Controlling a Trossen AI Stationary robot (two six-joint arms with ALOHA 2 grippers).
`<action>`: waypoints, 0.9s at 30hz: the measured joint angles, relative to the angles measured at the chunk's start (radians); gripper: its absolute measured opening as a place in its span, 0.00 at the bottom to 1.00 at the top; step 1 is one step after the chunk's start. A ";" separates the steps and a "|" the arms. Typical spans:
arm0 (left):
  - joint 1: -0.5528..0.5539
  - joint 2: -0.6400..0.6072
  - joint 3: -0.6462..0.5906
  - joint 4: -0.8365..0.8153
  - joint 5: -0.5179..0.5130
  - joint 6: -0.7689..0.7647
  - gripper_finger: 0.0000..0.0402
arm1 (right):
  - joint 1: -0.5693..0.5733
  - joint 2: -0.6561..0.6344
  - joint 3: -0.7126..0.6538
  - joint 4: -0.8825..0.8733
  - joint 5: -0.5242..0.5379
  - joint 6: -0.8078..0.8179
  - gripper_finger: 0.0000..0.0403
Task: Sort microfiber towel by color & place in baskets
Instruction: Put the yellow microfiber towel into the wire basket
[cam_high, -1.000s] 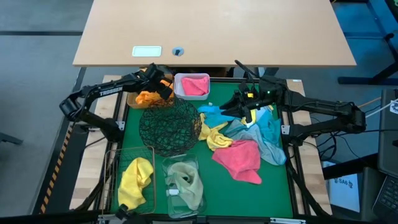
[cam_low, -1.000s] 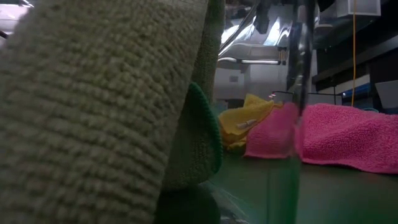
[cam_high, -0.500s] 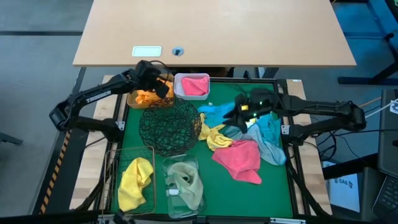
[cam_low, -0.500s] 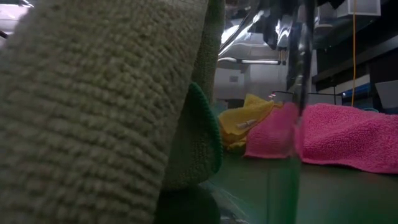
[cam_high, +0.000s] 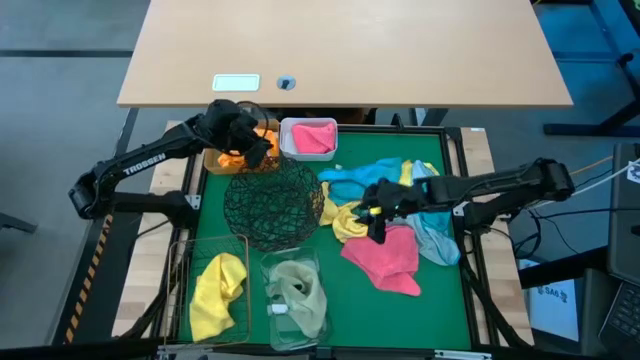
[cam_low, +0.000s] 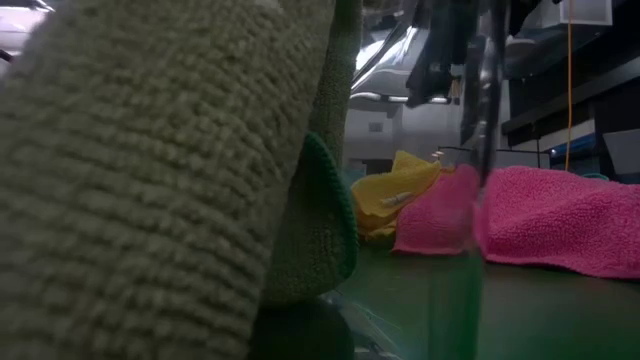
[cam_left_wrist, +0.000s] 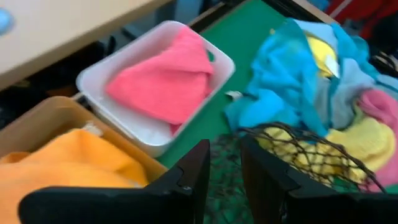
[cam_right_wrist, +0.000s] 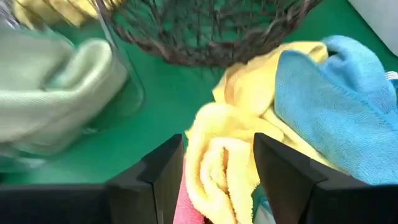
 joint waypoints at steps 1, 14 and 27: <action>-0.013 0.000 0.000 -0.001 0.000 -0.001 0.21 | 0.011 0.016 0.000 -0.007 0.015 -0.009 0.48; -0.186 0.000 0.000 0.003 -0.001 0.000 0.21 | 0.036 0.207 0.000 -0.008 0.145 -0.057 0.48; -0.366 0.003 0.000 0.009 -0.003 -0.001 0.22 | 0.036 0.277 0.000 0.000 0.058 -0.092 0.06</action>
